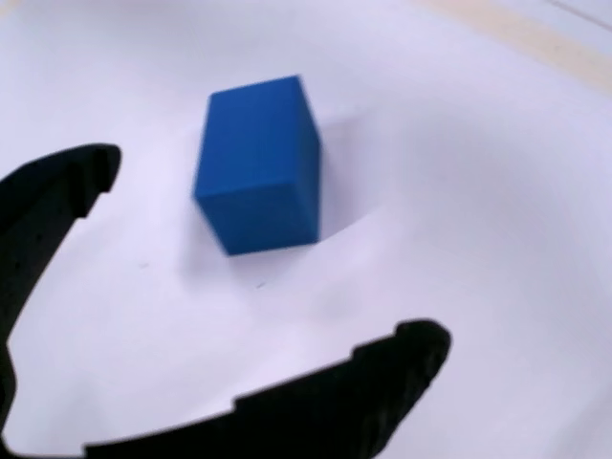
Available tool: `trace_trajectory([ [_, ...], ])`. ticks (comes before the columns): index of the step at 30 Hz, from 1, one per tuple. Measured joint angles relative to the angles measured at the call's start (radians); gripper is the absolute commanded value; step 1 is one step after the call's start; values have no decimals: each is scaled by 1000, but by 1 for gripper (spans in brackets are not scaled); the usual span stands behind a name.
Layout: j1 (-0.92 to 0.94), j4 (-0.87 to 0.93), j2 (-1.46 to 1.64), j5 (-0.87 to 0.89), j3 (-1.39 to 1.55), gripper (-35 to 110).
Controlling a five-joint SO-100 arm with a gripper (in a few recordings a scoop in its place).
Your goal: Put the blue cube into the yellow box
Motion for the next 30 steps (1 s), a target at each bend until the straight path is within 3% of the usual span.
trace_trajectory([
  [11,-86,-92,-334,0,-304,61],
  [30,-163,-176,-607,18,-497,60],
])
